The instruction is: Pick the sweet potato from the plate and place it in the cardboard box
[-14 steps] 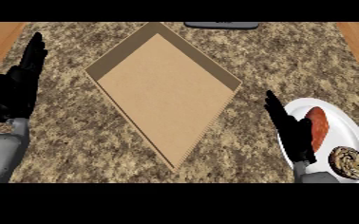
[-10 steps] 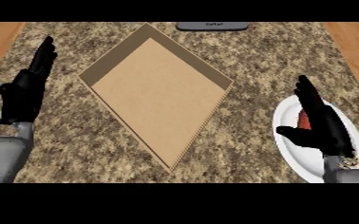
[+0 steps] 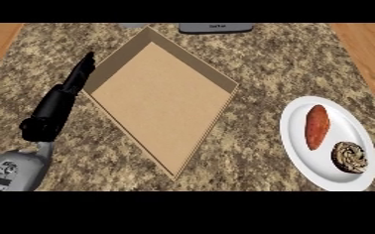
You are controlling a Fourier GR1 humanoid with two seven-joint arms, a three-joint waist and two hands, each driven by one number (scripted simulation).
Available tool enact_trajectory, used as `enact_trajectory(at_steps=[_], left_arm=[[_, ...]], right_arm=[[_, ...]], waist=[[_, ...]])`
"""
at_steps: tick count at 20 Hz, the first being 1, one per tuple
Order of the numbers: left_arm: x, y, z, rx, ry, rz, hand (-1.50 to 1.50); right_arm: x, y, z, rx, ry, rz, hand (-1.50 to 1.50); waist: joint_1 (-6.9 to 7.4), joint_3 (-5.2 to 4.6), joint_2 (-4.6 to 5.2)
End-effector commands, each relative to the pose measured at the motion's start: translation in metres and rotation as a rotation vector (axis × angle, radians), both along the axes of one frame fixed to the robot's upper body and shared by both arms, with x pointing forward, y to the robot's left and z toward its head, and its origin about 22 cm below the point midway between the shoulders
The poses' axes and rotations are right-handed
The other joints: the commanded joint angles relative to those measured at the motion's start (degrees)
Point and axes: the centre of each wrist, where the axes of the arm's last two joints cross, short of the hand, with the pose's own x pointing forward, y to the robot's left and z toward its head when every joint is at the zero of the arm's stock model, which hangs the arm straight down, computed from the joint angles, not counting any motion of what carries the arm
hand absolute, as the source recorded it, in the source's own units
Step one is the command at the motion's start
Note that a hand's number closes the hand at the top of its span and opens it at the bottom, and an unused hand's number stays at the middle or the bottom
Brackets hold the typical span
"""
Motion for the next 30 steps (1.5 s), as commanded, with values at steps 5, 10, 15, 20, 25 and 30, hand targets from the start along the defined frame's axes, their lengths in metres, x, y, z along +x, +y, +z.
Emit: enact_trajectory(at_steps=[5, 10, 15, 20, 25, 30], left_arm=[[-0.007, -0.007, -0.010, -0.022, 0.010, -0.081, 0.00], [-0.007, 0.005, -0.005, 0.016, -0.005, -0.067, 0.00], [0.005, -0.014, 0.001, -0.009, -0.009, -0.091, 0.00], [0.011, -0.018, 0.012, 0.007, -0.017, -0.105, 0.00], [0.008, -0.013, -0.005, -0.003, -0.015, -0.113, 0.00], [0.002, 0.004, 0.001, -0.014, -0.005, -0.102, 0.00]], right_arm=[[-0.028, -0.027, 0.029, -0.332, 0.034, 0.138, -1.50], [-0.022, -0.001, 0.046, -0.516, 0.304, 0.179, -1.50], [-0.009, 0.044, 0.066, -0.656, 0.461, 0.263, -1.50], [-0.001, 0.093, 0.062, -0.749, 0.573, 0.213, -1.50], [0.013, 0.124, 0.062, -0.782, 0.689, 0.204, -1.50], [0.018, 0.141, 0.060, -0.758, 0.746, 0.197, -1.50]], waist=[[1.83, 0.04, 0.25], [2.47, -0.06, 0.22], [2.46, -0.05, 0.32], [3.11, -0.02, 0.51], [3.54, -0.01, 0.59], [2.92, 0.03, 0.39]])
